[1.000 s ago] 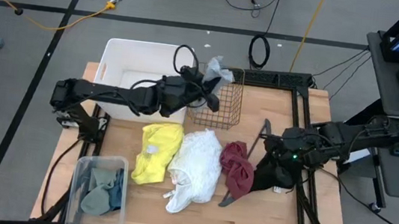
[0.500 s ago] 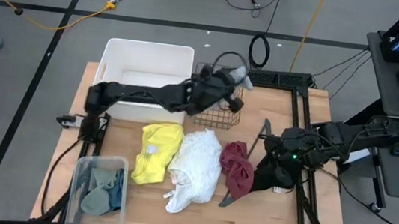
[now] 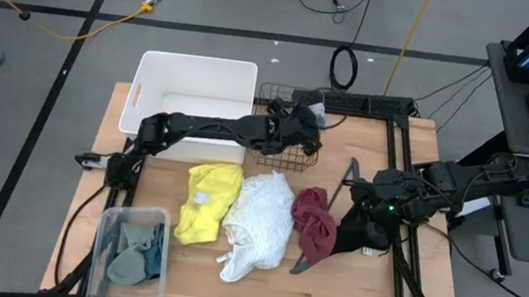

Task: Pick & Place Cloths
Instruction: Put the gray boxers into the gold wire basket

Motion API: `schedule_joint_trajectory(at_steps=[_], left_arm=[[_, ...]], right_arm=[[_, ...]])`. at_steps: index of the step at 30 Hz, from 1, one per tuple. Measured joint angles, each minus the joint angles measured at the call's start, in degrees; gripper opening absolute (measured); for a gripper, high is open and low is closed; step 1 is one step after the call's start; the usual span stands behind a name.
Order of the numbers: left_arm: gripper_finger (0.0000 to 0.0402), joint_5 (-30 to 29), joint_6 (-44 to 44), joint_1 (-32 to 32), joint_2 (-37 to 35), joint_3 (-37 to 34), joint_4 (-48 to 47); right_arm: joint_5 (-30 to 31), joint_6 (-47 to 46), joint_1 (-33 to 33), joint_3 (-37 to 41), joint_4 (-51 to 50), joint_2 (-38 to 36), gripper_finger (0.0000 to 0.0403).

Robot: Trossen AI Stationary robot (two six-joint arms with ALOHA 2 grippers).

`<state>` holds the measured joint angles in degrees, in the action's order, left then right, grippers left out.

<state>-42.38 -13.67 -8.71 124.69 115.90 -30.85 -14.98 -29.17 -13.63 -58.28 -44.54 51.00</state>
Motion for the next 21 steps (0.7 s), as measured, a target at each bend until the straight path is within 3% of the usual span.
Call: schedule_joint_trajectory(at_steps=[11,21], left_arm=[[0.0000,-1.2,-13.7,-0.7,2.3,0.0,-9.0],[0.0000,0.9,-15.4,-1.6,3.6,0.0,-9.6]], right_arm=[[0.0,0.1,0.0,0.0,0.1,0.0,0.0093],[0.0,0.1,0.0,0.0,0.1,0.0,0.0089]])
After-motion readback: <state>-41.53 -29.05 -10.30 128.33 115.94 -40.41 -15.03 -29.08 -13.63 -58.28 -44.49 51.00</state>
